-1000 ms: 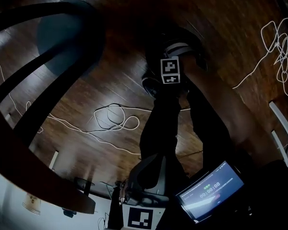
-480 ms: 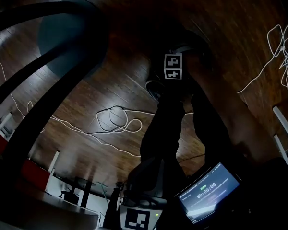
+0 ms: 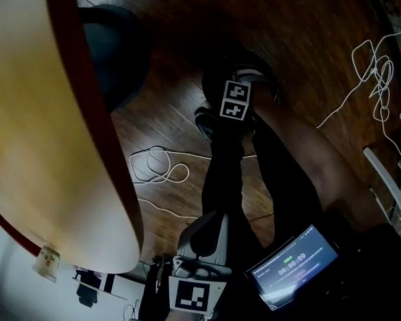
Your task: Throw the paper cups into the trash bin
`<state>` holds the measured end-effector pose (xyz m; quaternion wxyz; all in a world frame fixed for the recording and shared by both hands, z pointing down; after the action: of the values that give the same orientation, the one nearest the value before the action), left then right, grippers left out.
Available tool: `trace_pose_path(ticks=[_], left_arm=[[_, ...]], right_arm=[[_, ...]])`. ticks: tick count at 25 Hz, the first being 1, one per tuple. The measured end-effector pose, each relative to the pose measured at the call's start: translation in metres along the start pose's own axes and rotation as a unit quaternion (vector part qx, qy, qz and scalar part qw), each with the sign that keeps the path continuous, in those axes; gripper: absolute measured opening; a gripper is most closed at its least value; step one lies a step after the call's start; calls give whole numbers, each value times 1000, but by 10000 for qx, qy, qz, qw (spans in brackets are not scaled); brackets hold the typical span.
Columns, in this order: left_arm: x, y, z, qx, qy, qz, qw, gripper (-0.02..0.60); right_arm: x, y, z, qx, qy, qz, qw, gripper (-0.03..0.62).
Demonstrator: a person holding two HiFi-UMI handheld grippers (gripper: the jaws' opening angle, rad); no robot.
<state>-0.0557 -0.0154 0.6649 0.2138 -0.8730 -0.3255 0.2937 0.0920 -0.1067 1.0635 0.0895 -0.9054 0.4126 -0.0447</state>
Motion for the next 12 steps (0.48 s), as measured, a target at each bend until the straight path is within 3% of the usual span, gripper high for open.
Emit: trace_pose_path(ticks=[5, 9, 12], left_arm=[[22, 14, 20, -124, 34, -157, 9998, 5], [21, 19, 12, 221, 367, -177, 9989, 5], [17, 42, 8, 114, 390, 146, 9991, 5]], right_arm=[[5, -2, 92, 275, 156, -596, 9977, 34], [19, -11, 193, 792, 282, -1264, 9884, 29], [31, -22, 275, 1174, 312, -1615, 9794, 26]])
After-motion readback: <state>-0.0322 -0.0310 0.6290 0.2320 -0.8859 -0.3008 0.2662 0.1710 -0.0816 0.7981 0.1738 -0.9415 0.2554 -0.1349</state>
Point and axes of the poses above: the fingertips, and each gripper's own axes: z backward along the fingers, x to its right, y out of its top, the point moved 9 cm from there along z, backward along the fingers, and after that the axes turned 6 degrees about -z, right-handed, at the moved point
